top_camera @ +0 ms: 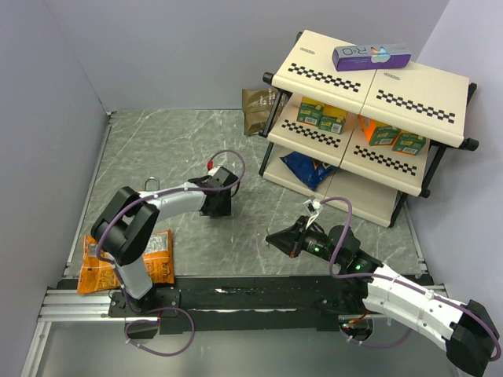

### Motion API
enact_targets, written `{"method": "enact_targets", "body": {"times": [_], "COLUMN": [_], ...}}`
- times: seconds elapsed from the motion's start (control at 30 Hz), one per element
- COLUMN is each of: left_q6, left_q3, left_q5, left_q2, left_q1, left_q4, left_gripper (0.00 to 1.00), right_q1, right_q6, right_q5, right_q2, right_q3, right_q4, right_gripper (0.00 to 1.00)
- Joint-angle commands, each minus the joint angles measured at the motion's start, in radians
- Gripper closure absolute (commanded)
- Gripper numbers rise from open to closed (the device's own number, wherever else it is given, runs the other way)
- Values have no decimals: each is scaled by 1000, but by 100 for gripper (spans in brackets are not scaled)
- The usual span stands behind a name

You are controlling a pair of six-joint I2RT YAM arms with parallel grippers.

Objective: Unlock with the key

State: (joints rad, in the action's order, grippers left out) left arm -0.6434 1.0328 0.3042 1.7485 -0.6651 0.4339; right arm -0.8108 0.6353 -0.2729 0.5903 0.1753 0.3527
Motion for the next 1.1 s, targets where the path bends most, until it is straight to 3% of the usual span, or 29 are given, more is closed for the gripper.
{"method": "enact_targets", "body": {"times": [0.0,0.5,0.7,0.83,1.07], "left_q6": [4,47,48,24,-88], "left_q3": [7,0,-25,-54,-174], "left_q5": [-4,7,-16,-30,-181], "left_q2": [89,108,103,86,-79], "left_q1": [9,10,10,10,9], "left_q4": [57,62,49,11,-212], "left_gripper": [43,47,71,99,99], "right_q1": [5,4,4,2,-24], "right_q6": [7,4,4,-25,-34], "right_q5": [4,14,20,38,58], "right_q2": [-10,-26,-21,5,156], "right_q3": [-13,-14,-14,-2,-16], "right_q4": [29,9,6,-15,90], "right_gripper": [100,100,100,100,100]}}
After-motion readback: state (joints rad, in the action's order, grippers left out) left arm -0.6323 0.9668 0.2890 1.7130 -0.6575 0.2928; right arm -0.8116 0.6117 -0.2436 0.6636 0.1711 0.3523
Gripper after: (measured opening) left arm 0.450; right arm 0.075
